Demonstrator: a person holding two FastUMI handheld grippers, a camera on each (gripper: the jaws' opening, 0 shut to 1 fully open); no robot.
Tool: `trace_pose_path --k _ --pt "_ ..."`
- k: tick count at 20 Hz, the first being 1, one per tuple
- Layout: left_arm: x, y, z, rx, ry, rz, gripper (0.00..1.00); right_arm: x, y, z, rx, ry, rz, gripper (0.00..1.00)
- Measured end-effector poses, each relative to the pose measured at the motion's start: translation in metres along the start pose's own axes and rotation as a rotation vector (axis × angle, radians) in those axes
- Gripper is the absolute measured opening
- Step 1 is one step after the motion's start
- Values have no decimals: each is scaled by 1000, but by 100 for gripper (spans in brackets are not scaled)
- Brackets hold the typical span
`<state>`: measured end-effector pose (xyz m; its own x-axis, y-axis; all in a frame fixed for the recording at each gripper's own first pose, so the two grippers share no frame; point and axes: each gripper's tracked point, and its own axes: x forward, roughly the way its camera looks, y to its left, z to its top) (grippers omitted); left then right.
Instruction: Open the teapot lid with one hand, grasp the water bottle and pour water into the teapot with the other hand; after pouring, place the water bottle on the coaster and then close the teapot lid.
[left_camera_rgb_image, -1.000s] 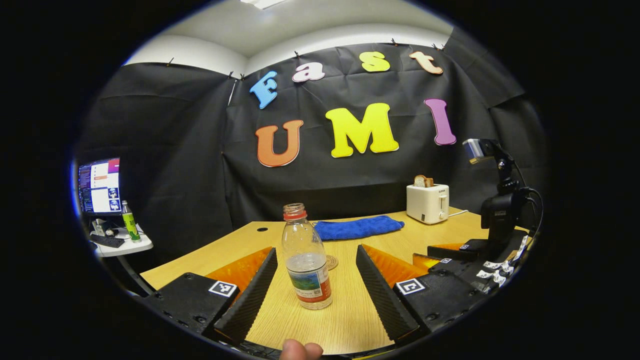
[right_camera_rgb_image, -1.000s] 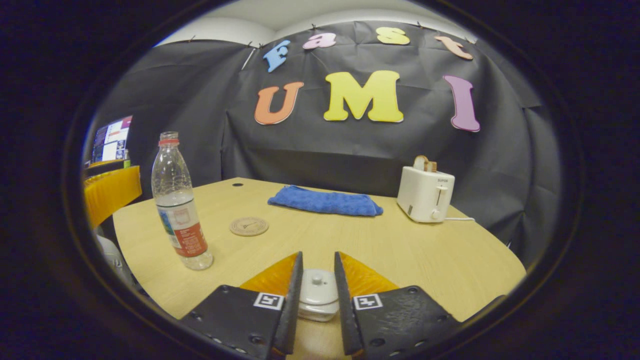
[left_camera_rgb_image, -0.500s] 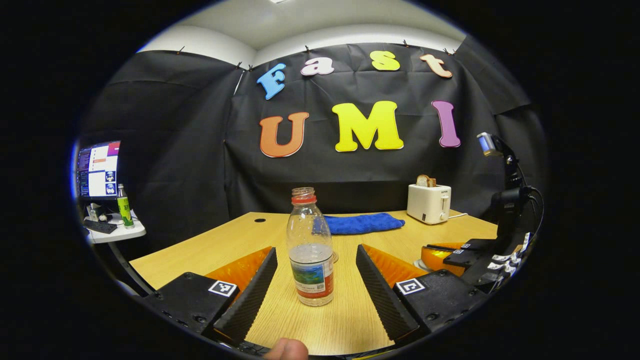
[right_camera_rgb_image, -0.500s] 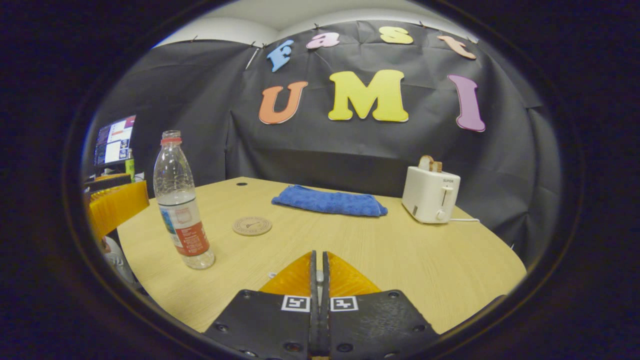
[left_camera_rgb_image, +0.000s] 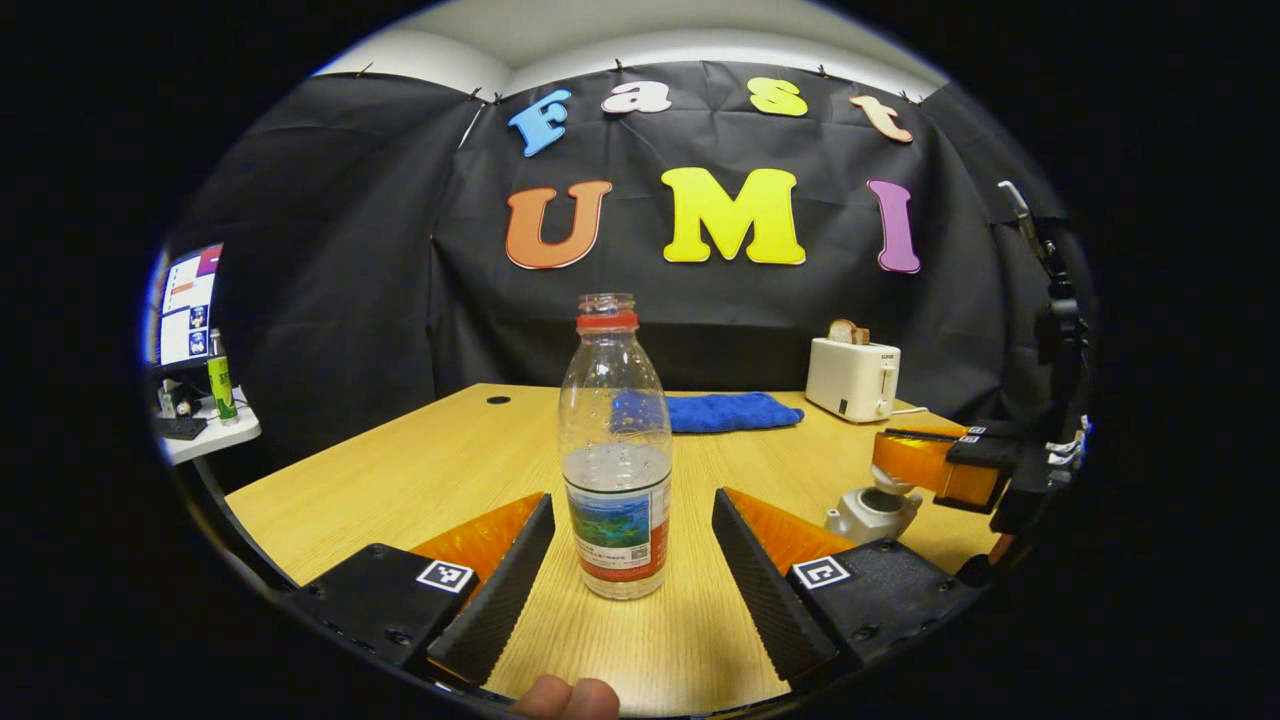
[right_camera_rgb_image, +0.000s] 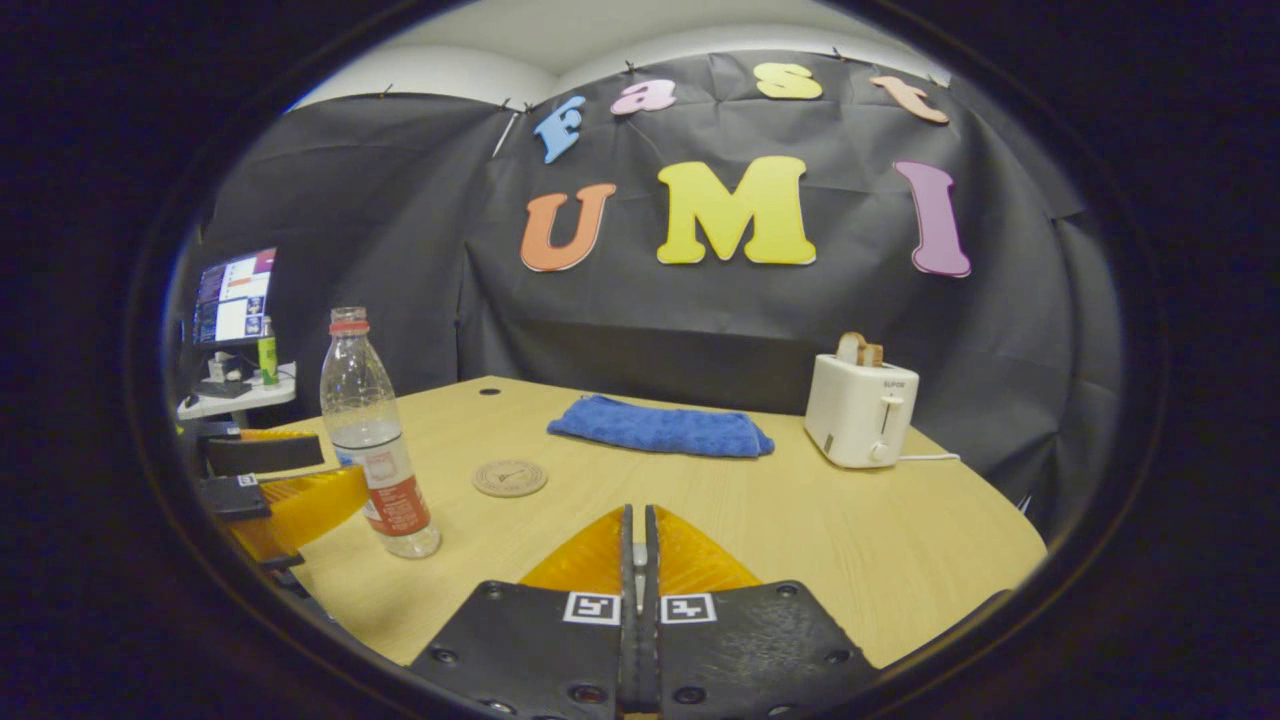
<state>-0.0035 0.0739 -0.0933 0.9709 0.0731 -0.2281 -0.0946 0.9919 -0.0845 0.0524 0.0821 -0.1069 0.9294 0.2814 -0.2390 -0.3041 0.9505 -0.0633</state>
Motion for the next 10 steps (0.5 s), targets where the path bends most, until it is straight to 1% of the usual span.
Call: trace_pose_path --k 5,8,9,10 --pt "18 7 -11 0 38 6 100 -11 -4 5 -9 -8 -3 0" --pt "24 4 -17 2 72 -13 100 -16 -9 5 -8 -2 -7 0" --pt "26 4 -18 7 74 -15 99 -17 -11 4 -6 1 -5 0" --pt "27 5 -16 10 78 -8 96 -19 -11 3 -3 4 -3 0"
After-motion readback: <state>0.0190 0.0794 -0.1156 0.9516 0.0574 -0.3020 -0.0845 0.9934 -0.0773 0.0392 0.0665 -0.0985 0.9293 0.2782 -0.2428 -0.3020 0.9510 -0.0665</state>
